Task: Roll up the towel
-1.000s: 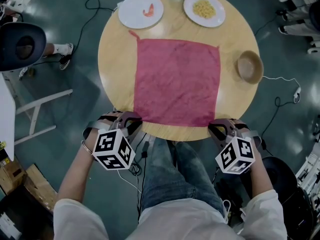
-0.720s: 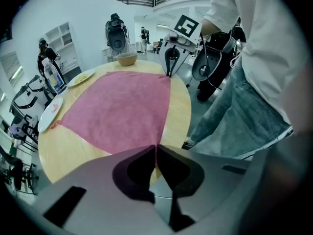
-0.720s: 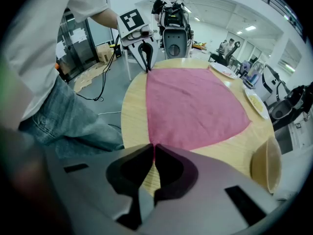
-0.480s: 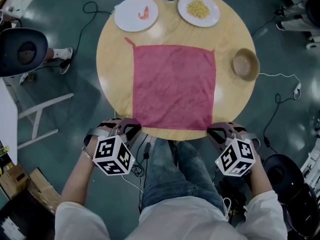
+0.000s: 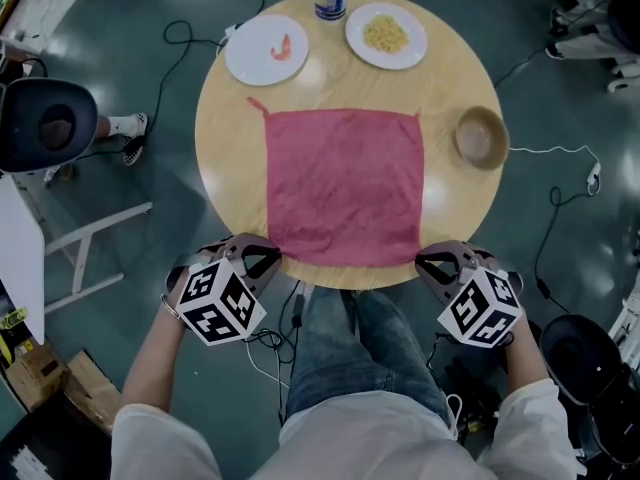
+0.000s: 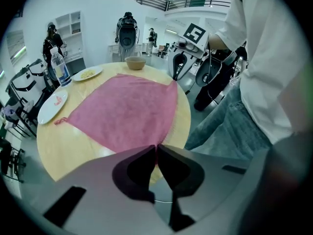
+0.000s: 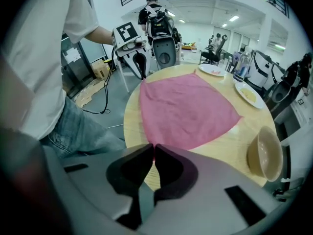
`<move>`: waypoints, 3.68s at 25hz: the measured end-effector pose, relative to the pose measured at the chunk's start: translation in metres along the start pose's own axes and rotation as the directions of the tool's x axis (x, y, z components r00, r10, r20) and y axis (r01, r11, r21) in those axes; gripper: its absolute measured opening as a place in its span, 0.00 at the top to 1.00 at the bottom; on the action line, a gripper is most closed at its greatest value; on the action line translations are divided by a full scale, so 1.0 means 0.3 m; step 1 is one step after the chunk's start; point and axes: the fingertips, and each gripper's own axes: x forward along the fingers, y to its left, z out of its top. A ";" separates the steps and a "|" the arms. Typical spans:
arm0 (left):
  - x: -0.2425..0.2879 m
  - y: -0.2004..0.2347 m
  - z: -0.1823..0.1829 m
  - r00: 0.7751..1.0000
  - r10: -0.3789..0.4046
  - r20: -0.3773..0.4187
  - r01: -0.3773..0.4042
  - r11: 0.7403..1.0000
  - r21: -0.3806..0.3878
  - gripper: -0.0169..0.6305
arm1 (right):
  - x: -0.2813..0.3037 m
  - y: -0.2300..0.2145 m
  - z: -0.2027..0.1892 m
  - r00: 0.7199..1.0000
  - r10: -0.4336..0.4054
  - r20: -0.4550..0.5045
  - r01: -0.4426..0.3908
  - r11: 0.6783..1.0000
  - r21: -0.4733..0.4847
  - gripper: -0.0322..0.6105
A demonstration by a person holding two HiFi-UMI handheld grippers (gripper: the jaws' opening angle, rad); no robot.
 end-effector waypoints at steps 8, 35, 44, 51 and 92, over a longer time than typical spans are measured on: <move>0.014 0.073 0.008 1.000 -0.021 0.002 0.022 0.998 -0.056 0.94 | 0.010 -0.087 0.012 1.000 -0.011 0.020 0.009 0.997 0.075 0.93; -0.018 0.063 0.015 0.999 0.030 -0.012 -0.030 0.999 -0.013 0.80 | 0.003 -0.119 0.049 0.995 -0.092 0.040 0.089 0.994 0.066 0.83; 0.044 0.034 0.009 0.999 0.043 -0.032 -0.042 0.998 0.050 0.80 | 0.066 -0.071 0.019 0.997 -0.071 -0.008 0.071 0.997 -0.007 0.84; 0.083 0.037 -0.011 0.997 0.065 -0.032 -0.063 0.997 0.050 0.81 | 0.090 -0.075 0.002 0.993 -0.107 -0.040 0.105 0.993 -0.050 0.86; 0.053 0.160 0.003 0.995 0.008 -0.096 -0.021 0.991 -0.135 0.95 | 0.047 -0.203 0.031 0.999 -0.015 -0.042 0.019 0.995 0.096 0.93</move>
